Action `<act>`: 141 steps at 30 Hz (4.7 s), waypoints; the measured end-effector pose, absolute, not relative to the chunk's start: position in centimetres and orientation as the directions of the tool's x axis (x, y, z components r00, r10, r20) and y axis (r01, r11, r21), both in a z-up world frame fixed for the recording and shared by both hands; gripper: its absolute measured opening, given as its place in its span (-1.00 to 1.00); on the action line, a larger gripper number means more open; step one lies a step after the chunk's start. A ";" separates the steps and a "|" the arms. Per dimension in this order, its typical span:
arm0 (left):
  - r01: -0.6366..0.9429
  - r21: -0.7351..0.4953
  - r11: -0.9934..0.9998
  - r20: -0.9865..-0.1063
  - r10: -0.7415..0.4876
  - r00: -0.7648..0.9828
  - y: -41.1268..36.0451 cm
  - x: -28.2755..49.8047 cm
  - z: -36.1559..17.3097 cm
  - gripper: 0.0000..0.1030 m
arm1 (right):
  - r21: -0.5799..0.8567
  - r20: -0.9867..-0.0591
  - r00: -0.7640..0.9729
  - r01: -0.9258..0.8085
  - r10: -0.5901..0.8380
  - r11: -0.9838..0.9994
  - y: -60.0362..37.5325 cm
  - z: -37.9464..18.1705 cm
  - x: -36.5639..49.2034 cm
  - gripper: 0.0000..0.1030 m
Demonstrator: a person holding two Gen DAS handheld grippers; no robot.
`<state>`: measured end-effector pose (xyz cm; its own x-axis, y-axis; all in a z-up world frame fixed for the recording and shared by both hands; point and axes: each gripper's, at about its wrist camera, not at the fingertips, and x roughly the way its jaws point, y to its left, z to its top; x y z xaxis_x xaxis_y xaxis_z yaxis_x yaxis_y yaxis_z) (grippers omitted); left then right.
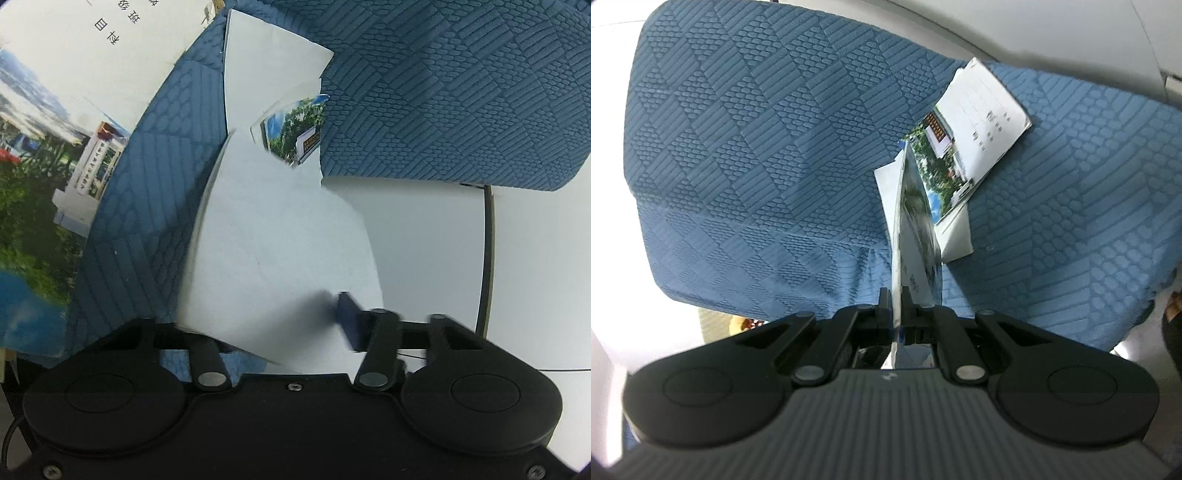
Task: Organize objects
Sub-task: 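Close the left tool on the white envelope bundle while the right tool holds it, then carry the white envelope bundle with both tools over the book stack, then lower the envelope bundle onto the stack and open both tools, then withdraw both tools and move them to the postcard bundle on the sofa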
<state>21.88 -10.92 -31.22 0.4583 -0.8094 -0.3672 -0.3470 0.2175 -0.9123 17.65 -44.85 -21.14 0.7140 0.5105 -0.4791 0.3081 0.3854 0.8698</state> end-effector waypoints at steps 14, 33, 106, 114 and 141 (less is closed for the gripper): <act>-0.253 -0.910 0.329 -0.413 -0.774 0.480 -10.5 21.8 -27.6 -0.82 | 0.834 -0.522 0.713 0.314 0.467 0.453 -45.1 -19.9 16.2 -0.87; -0.078 -0.938 0.336 -0.308 -0.712 0.632 -4.2 19.6 -17.0 -0.83 | 0.869 -0.395 0.726 0.096 0.564 0.485 -40.6 -12.5 17.9 -0.86; -0.185 -0.591 0.785 -0.709 -0.396 0.584 6.8 12.3 -18.4 0.64 | 0.568 -0.743 0.440 0.014 0.505 0.823 -23.3 -21.7 18.1 -0.70; -0.125 -0.591 0.797 -0.675 -0.404 0.618 6.2 11.9 -15.4 0.80 | 0.517 -0.726 0.501 -0.054 0.471 0.854 -23.2 -18.4 16.8 0.78; 0.081 -0.492 0.867 -0.561 -0.387 0.732 0.1 9.8 -2.7 0.99 | 0.350 -0.571 0.746 -0.157 0.343 0.924 -28.9 -4.4 10.7 0.75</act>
